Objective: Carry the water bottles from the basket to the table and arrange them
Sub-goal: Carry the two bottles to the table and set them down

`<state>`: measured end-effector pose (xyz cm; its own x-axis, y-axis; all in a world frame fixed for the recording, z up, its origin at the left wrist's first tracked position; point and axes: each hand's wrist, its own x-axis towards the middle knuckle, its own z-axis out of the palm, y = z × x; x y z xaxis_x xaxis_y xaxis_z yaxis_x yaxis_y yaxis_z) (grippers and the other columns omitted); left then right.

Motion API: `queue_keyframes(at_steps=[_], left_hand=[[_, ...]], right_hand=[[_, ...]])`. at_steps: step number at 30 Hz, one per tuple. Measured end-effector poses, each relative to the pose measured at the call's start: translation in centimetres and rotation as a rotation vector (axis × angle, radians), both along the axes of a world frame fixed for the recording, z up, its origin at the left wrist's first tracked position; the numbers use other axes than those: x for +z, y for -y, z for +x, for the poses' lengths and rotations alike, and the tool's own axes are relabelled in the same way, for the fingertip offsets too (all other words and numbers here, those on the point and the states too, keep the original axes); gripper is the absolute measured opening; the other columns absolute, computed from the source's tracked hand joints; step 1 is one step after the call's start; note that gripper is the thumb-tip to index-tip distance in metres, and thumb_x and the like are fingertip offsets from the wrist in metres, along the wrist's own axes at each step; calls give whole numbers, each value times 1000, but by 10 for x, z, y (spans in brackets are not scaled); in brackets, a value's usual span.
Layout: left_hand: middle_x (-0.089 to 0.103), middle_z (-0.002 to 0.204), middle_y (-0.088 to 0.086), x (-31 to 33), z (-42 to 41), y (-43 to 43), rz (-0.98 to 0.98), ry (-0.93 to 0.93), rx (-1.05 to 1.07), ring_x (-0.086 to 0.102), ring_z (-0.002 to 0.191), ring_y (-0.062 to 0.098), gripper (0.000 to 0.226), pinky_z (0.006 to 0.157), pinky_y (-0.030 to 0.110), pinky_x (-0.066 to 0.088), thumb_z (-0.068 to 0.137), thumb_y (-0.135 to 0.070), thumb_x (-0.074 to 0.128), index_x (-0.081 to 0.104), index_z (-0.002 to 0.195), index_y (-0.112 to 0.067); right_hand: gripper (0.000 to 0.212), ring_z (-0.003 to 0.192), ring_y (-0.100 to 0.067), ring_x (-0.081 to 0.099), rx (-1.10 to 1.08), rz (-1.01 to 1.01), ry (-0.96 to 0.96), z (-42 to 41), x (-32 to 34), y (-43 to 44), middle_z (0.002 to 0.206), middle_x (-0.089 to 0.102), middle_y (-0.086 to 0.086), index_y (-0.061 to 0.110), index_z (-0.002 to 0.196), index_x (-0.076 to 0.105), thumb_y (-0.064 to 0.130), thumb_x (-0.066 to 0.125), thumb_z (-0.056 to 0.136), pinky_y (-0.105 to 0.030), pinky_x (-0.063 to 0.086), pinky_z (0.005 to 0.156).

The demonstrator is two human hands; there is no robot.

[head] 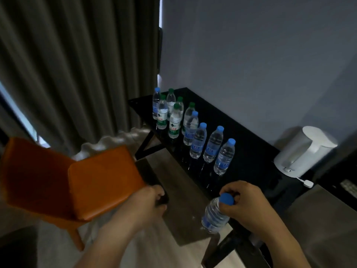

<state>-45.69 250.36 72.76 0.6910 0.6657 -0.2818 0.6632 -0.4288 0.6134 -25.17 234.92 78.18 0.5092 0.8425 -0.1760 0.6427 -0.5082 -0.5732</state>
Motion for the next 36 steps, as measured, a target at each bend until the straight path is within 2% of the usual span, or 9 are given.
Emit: queue_keyframes(at_steps=[4, 8, 12, 17, 22, 26, 32, 36], left_hand=[[59, 96, -6, -4, 17, -56, 59, -2, -78, 58, 87, 9, 29, 78, 24, 50, 86, -30, 64, 57, 113, -21], [59, 111, 1, -13, 36, -90, 0, 11, -148, 59, 98, 14, 35, 85, 25, 50, 87, -27, 63, 56, 119, -16], [59, 111, -1, -22, 50, -110, -22, 13, -206, 59, 97, 12, 32, 82, 23, 48, 87, -29, 63, 56, 117, -18], [58, 116, -3, -30, 78, -142, -35, 7, -221, 56, 104, 11, 35, 88, 24, 48, 88, -30, 62, 55, 120, -20], [59, 117, -2, -37, 119, -168, -6, -29, -246, 56, 107, 12, 36, 92, 24, 47, 87, -29, 63, 55, 120, -18], [59, 117, -1, -45, 154, -193, -15, -99, -271, 56, 106, 11, 35, 93, 27, 49, 87, -31, 63, 55, 119, -20], [58, 116, -4, -59, 192, -209, -16, -138, -297, 57, 106, 12, 34, 91, 24, 47, 87, -29, 63, 56, 119, -19], [59, 109, -4, -68, 210, -215, -49, -160, -336, 58, 100, 12, 31, 90, 29, 50, 85, -30, 64, 58, 113, -20]], right_hand=[[19, 79, -10, 63, -63, -14, 6, 1, 1, -39, 94, 57, 9, 27, 84, 65, 18, 75, 71, -30, 58, 72], [22, 79, -8, 63, -126, -44, 2, 7, -6, -68, 93, 58, 10, 29, 84, 62, 19, 76, 71, -25, 58, 70], [23, 78, -7, 63, -124, -35, 14, 16, -15, -86, 95, 58, 10, 27, 86, 63, 18, 78, 72, -20, 56, 68], [21, 72, -6, 63, -172, -63, -39, 41, -30, -110, 88, 63, 7, 28, 85, 63, 19, 76, 72, -20, 54, 64], [17, 68, -11, 64, -196, -64, -67, 80, -44, -137, 77, 65, 3, 26, 78, 65, 17, 74, 67, -30, 58, 64], [14, 62, -6, 60, -207, -93, -98, 116, -61, -158, 70, 64, 2, 24, 74, 64, 15, 72, 66, -23, 49, 57], [13, 61, -8, 58, -248, -120, -118, 151, -86, -167, 69, 62, 2, 22, 74, 63, 15, 72, 67, -19, 44, 53], [16, 67, -7, 57, -280, -138, -110, 161, -97, -170, 78, 58, 5, 20, 79, 63, 16, 74, 68, -17, 42, 54]])
